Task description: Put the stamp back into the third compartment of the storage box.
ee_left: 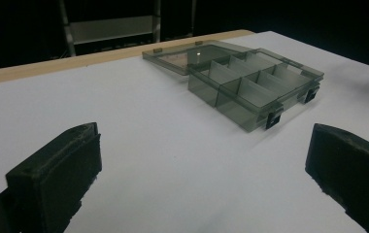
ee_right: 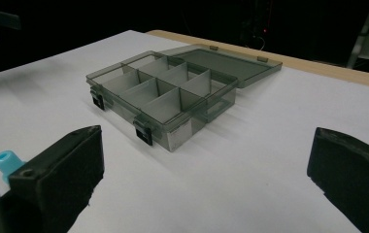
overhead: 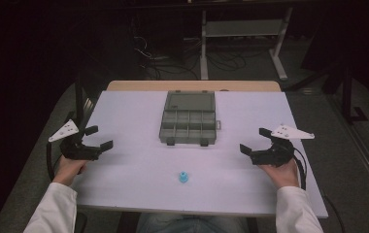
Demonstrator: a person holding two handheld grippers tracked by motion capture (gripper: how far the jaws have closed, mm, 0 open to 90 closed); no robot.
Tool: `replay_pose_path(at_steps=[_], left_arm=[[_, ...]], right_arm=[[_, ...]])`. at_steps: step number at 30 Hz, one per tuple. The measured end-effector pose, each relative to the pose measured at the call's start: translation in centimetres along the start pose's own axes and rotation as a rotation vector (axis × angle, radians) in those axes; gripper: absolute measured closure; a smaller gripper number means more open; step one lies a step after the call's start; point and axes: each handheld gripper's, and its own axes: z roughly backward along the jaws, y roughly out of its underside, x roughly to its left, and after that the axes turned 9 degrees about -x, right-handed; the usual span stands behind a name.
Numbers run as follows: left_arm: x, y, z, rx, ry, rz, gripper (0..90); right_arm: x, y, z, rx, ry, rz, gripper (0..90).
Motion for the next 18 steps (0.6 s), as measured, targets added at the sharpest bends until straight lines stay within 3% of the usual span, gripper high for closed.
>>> replay_pose_path(at_steps=[18], left_arm=[[-0.40,-0.57,-0.79,0.013,0.017,0.004,0.0]], right_arm=[[-0.42,0.05,0.32,-0.013,0.015,-0.014,0.0]])
